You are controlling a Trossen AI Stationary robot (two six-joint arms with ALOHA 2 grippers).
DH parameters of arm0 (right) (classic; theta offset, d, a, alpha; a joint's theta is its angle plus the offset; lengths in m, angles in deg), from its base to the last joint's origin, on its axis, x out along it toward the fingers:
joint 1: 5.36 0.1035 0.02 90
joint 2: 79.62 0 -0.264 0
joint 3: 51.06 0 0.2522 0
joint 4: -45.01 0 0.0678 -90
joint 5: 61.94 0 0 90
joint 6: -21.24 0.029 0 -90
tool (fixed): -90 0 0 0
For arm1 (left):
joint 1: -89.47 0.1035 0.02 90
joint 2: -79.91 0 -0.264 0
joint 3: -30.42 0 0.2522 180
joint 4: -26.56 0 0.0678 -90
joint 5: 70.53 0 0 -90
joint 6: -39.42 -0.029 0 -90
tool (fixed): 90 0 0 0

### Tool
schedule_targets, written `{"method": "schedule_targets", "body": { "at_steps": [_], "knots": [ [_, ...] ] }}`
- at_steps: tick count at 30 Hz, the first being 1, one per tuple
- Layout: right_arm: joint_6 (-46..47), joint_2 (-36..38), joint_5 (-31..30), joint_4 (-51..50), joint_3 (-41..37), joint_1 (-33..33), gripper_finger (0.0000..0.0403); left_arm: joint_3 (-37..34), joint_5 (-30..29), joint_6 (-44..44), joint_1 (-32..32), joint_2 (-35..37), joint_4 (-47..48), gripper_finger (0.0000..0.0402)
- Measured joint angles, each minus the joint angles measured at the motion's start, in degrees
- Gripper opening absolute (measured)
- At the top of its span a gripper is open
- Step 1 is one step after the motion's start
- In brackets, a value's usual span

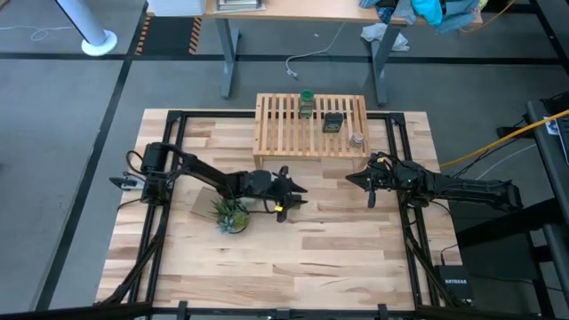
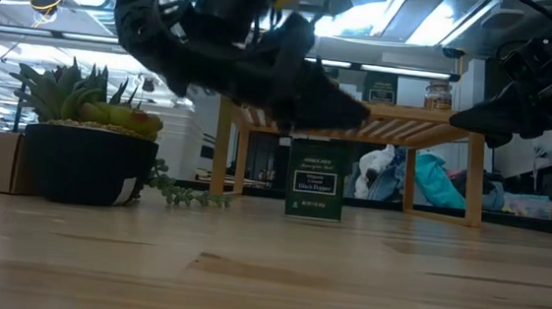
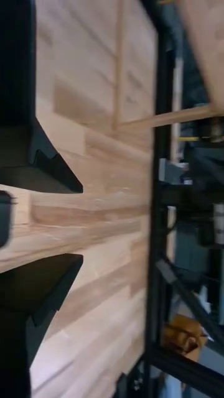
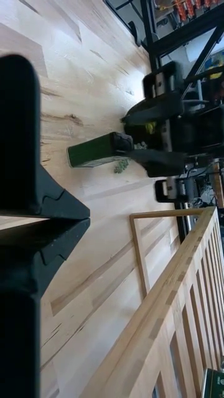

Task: Shelf spices
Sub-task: Remove the brown seasoning bottle from the shelf

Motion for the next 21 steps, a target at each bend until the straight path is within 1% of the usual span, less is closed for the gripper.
{"method": "schedule_targets", "body": {
  "at_steps": [2, 14, 18, 21],
  "knots": [
    [0.0, 0.0, 0.0, 0.0, 0.1, 0.0, 0.0014, 0.0, 0.0, -1.3, 0.0, 1.2, -1.1, 0.0162],
    [-0.7, 0.0, 0.0, 0.1, 4.8, 0.0, 0.0014, 0.0, -0.5, -13.1, 0.0, 8.7, -0.4, 0.0162],
    [-2.7, 0.0, 0.0, -0.4, 6.8, 0.0, 0.0014, 0.0, -4.0, -15.7, 0.2, 10.6, 0.5, 0.0162],
    [-3.8, 0.0, 0.0, -1.4, 8.3, 0.0, 0.0014, 0.0, -8.5, -17.9, 0.9, 13.7, 5.9, 0.0162]
  ]
}}
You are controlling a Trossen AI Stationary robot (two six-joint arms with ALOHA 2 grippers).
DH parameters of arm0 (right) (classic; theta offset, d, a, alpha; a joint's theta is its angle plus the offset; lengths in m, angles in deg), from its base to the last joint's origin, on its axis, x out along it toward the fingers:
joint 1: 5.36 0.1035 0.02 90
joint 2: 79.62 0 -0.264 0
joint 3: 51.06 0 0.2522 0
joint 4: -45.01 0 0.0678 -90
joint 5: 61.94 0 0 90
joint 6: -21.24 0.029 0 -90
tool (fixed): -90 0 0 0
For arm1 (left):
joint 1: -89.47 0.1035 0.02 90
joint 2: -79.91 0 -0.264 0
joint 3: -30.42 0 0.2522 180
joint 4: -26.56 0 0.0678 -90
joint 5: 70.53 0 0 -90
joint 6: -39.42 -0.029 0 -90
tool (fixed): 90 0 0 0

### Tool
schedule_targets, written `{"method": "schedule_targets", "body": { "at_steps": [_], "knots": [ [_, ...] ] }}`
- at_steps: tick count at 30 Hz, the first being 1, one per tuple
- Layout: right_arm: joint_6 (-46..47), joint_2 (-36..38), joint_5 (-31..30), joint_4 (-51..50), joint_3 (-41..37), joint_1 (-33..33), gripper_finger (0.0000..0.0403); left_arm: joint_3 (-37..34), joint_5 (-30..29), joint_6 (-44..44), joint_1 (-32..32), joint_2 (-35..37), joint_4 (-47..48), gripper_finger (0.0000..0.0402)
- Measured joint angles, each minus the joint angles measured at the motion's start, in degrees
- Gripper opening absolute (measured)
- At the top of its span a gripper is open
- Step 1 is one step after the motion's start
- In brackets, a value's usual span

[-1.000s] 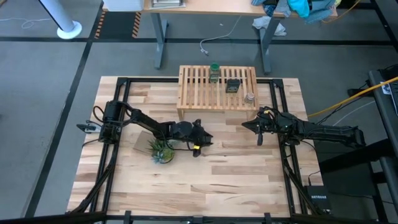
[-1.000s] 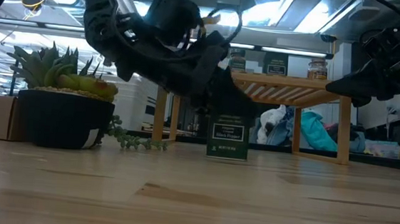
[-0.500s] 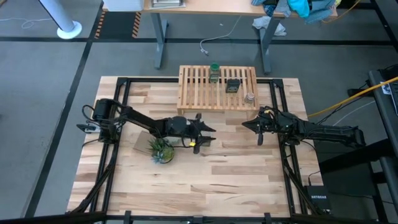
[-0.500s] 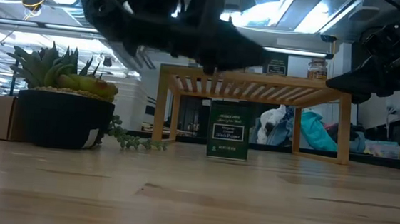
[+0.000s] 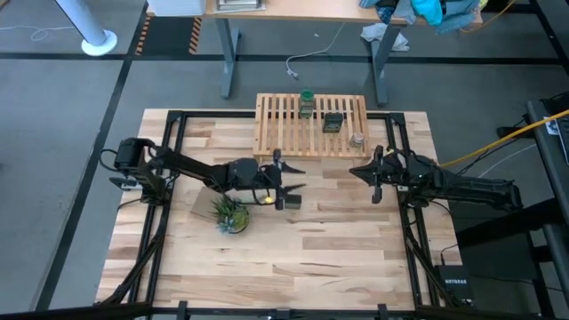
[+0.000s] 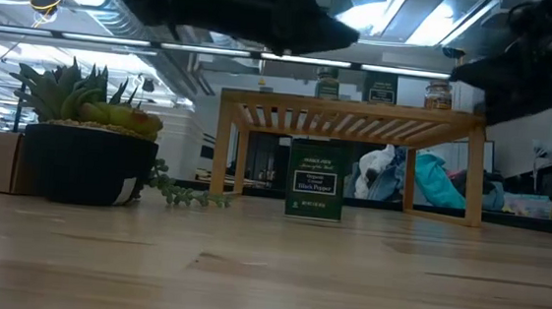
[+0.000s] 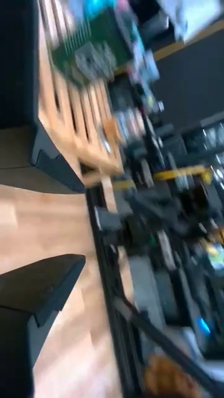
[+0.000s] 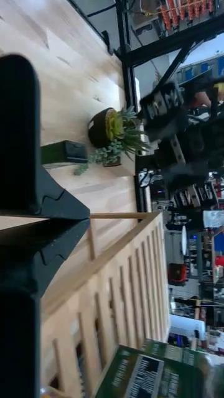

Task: Shelf spices
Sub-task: Remove the brown seasoning bottle from the shelf

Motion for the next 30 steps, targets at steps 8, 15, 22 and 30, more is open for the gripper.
{"method": "schedule_targets", "body": {
  "at_steps": [8, 15, 22, 30],
  "knots": [
    [-4.0, -0.2, -3.3, -15.4, 8.1, 0.0, 0.0015, 0.0, -3.1, 0.4, 3.9, 12.9, 25.4, 0.0144],
    [-5.8, -0.2, -7.0, -21.6, 14.3, 0.0, 0.0015, 0.0, -3.1, 1.9, 5.9, 20.8, 40.3, 0.0119],
    [-5.9, -0.2, -8.1, -18.6, 15.1, 0.0, 0.0015, 0.0, -3.1, 2.6, 5.7, 21.5, 45.0, 0.0116],
    [-5.7, -0.2, -8.6, -19.4, 15.1, 0.0, 0.0015, 0.0, -3.1, 2.0, 5.7, 21.8, 50.7, 0.0116]
  ]
}}
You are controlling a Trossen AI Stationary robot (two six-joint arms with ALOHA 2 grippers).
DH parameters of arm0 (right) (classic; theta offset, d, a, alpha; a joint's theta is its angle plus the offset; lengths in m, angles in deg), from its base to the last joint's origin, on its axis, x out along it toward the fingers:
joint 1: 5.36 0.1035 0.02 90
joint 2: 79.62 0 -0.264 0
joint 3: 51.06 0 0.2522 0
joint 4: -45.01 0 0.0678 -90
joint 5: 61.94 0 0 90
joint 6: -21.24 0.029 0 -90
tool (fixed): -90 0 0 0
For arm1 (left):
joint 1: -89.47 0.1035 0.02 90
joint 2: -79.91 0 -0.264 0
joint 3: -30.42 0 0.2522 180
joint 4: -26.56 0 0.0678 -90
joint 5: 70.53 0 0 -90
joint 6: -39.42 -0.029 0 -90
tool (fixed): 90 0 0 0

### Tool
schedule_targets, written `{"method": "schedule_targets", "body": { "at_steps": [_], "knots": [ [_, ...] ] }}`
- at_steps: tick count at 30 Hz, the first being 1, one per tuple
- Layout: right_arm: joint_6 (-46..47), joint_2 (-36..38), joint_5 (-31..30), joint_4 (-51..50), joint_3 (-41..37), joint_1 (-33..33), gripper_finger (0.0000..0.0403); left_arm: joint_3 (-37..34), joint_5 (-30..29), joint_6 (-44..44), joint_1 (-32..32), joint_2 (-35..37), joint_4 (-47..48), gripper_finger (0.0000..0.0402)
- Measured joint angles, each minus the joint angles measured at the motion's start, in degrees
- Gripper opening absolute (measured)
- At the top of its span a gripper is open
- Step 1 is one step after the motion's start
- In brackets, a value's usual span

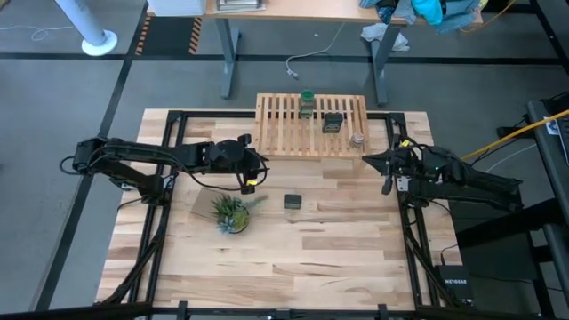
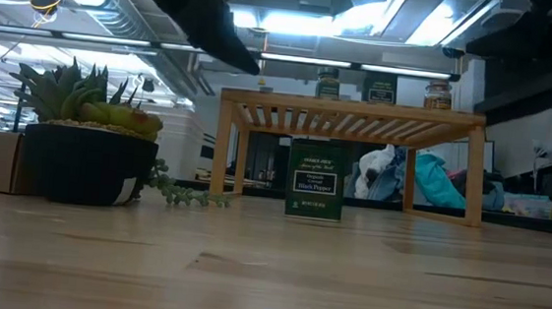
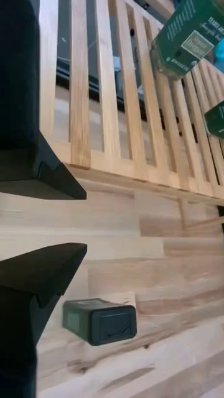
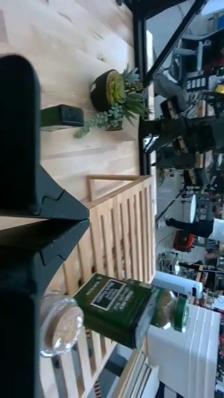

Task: Shelf spices
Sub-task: Remove the brown seasoning bottle from the shelf

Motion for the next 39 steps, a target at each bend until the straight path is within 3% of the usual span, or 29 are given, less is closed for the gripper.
{"method": "schedule_targets", "body": {
  "at_steps": [8, 13, 19, 22, 27, 32, 39],
  "knots": [
    [0.0, -1.3, -5.0, -0.5, 0.0, 0.0, 0.0035, 0.0, 0.0, -0.3, 0.0, 0.0, -0.4, 0.0116],
    [-0.1, -5.9, -5.6, 1.6, 0.0, 0.0, 0.0110, 0.0, -1.3, -1.5, 0.2, 0.1, -0.1, 0.0116],
    [-0.3, -12.2, -10.6, 2.4, 0.0, 0.0, 0.0215, 0.0, -10.5, -2.4, 0.2, 1.2, 1.6, 0.0116],
    [-1.0, -13.5, -9.0, 4.0, 0.0, 0.0, 0.0248, 0.0, -12.2, -1.8, 0.2, 2.6, 4.4, 0.0116],
    [-3.1, -13.5, -7.1, 4.1, 2.1, 0.0, 0.0261, 0.0, -12.2, 1.2, 0.1, 4.6, 8.8, 0.0116],
    [-3.2, -13.5, -11.3, 3.2, 5.5, 0.0, 0.0258, 0.0, -12.3, 3.6, 0.1, 5.6, 12.4, 0.0116],
    [-3.1, -13.4, -15.6, -6.1, 10.6, 0.0, 0.0258, 0.0, -12.2, 5.0, 0.1, 5.9, 15.5, 0.0116]
  ]
}}
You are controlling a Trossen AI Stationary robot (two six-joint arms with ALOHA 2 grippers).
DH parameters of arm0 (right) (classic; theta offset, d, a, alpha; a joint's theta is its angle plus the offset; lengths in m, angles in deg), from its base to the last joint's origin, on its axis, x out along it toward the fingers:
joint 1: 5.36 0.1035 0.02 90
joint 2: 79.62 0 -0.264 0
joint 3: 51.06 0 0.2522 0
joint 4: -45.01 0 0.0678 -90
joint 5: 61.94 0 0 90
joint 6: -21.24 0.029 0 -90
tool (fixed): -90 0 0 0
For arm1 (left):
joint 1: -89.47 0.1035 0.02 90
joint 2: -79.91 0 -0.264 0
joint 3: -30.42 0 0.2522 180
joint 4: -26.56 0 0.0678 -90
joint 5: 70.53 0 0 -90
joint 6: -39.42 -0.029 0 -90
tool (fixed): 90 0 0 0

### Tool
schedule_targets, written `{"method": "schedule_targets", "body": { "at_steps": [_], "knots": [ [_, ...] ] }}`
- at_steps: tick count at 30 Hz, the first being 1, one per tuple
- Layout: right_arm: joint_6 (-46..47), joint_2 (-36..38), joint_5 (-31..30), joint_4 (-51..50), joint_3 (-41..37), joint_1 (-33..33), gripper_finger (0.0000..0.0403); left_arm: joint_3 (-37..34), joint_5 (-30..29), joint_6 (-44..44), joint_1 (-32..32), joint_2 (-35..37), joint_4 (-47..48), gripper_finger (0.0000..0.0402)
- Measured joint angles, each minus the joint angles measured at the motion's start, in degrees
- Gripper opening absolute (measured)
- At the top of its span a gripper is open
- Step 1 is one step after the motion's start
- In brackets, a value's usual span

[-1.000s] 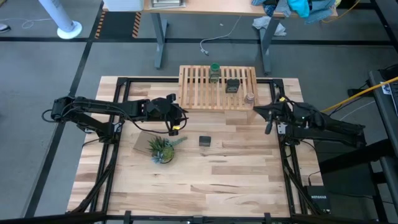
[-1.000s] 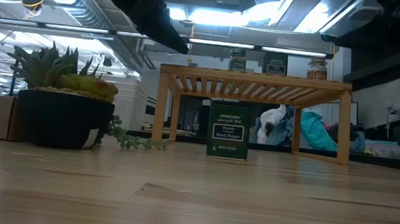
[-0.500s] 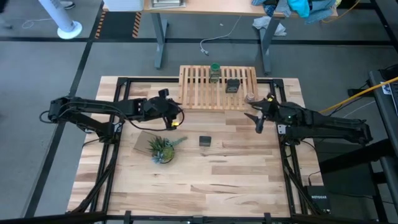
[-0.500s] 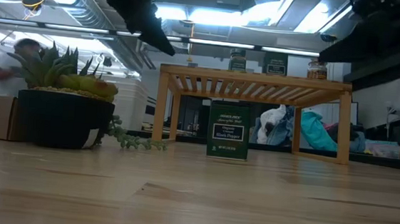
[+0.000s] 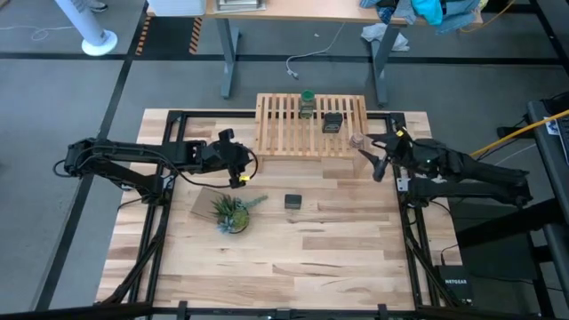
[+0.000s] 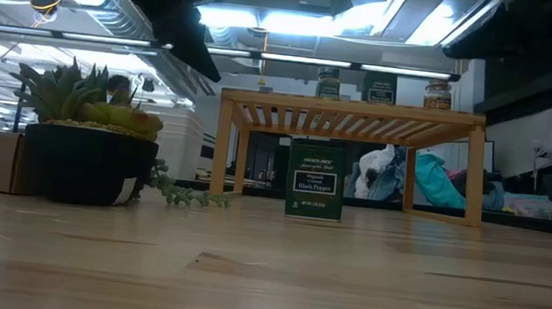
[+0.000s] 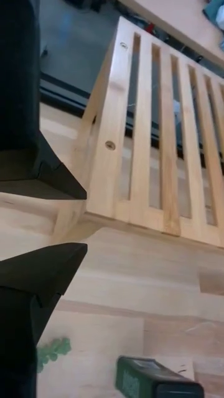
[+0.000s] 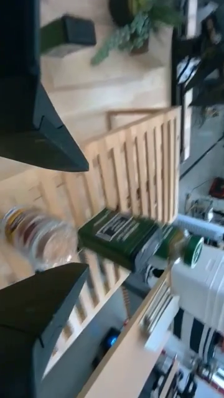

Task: Shelf spices
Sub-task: Remove the brown seasoning bottle from the shelf

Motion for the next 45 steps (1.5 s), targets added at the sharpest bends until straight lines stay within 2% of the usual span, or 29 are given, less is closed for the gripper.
{"method": "schedule_targets", "body": {
  "at_steps": [7, 12, 29, 35, 42, 45],
  "knots": [
    [0.2, -0.3, -1.2, -3.8, 0.2, 0.0, 0.0257, 0.0, 0.0, 1.1, 0.0, 0.0, 0.2, 0.0116],
    [0.3, -1.3, -5.4, -8.4, 0.1, 0.0, 0.0257, 0.0, 0.0, 2.5, 0.0, 0.0, 1.0, 0.0116],
    [0.3, -2.3, -7.0, -8.1, -0.3, 0.0, 0.0257, 0.0, 0.3, 2.9, 0.0, 0.0, 0.9, 0.0116],
    [0.0, -3.1, -11.3, -7.8, -0.3, 0.0, 0.0257, 0.0, 0.3, 3.4, 0.0, 0.0, 0.9, 0.0116],
    [-5.6, -2.9, -5.6, -7.7, -0.3, 0.0, 0.0257, 0.0, 0.3, 3.8, 0.0, 0.0, 1.2, 0.0116],
    [-8.2, -2.9, -6.9, -8.7, -0.3, -0.3, 0.0257, 0.0, 0.3, 0.6, 0.0, 0.0, 1.2, 0.0116]
  ]
}}
